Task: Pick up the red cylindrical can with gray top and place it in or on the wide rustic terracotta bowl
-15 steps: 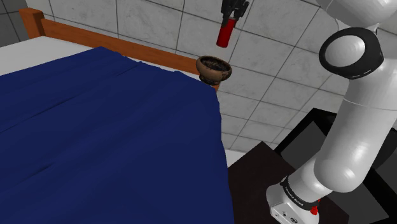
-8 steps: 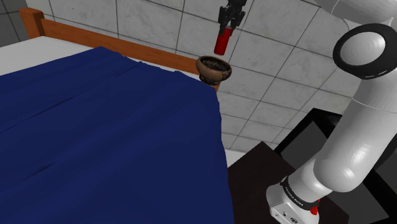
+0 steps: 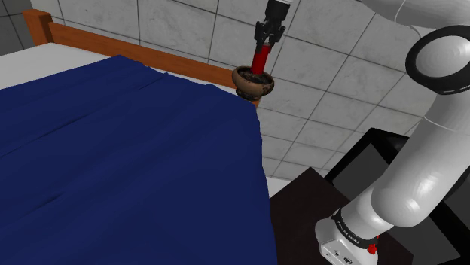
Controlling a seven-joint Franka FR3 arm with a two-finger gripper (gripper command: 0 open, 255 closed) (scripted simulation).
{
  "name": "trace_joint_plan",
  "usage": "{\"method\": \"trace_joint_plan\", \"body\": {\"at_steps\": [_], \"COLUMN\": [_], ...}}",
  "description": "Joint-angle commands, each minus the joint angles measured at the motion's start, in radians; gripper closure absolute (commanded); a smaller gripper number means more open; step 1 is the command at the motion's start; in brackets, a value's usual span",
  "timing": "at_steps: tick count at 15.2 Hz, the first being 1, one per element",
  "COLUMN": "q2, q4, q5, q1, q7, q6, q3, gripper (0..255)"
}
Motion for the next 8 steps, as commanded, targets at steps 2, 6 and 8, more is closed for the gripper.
{"method": "trace_joint_plan", "body": {"at_steps": [2,6,8], "q2": [-0.013,-0.013,-0.013], "q4": [-0.053,-0.053,-0.053], "q5": [0.001,0.001,0.001], "q1": [-0.001,-0.001,-0.001], "q7": [0.001,0.001,0.001], "q6": [0.04,0.04,0.04], "q3": [0.0,0.0,0.0], "gripper": [255,255,255]}}
